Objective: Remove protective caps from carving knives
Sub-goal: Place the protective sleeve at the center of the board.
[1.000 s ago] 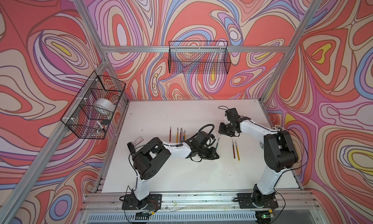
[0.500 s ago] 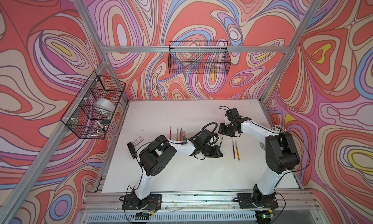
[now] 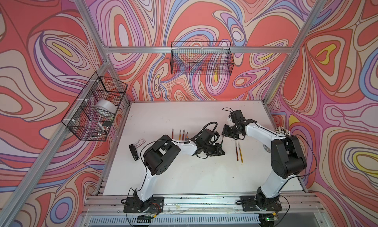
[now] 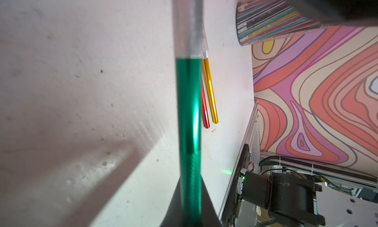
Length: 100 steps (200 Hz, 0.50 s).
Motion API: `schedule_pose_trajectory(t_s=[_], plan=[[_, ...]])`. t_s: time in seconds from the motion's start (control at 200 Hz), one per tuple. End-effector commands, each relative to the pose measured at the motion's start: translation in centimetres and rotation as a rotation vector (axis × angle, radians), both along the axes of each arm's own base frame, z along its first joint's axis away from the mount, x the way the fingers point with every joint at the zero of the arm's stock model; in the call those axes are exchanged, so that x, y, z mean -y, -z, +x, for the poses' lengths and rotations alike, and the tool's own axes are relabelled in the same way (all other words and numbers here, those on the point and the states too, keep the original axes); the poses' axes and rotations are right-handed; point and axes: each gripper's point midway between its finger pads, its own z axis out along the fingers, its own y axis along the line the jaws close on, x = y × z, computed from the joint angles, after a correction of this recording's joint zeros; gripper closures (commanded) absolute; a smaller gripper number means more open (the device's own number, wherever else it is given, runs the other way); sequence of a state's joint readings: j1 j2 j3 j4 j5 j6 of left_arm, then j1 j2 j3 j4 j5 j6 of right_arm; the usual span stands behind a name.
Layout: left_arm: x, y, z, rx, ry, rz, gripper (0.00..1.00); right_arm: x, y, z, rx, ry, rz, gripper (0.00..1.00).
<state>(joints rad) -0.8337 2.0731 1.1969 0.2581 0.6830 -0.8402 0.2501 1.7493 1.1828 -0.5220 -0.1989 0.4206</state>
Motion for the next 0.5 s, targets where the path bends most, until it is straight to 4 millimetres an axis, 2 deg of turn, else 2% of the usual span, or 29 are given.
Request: schedule_pose_trajectory(t_s=[0.0, 0.336, 0.496], plan=[[0.3, 0.0, 1.1, -0.011, -0.013, -0.031, 1.00, 0.0, -0.4, -0.2, 0.012, -0.001, 0.004, 0.75], [-0.3, 2.2, 2.0, -0.075, -0.060, -0.007, 1.00, 0.2, -0.2, -0.3, 0.009, 0.007, -0.005, 0.76], [-0.3, 2.1, 2.0, -0.073, -0.055, -0.013, 1.00, 0.4, -0.4, -0.2, 0.012, 0.014, -0.016, 0.77]])
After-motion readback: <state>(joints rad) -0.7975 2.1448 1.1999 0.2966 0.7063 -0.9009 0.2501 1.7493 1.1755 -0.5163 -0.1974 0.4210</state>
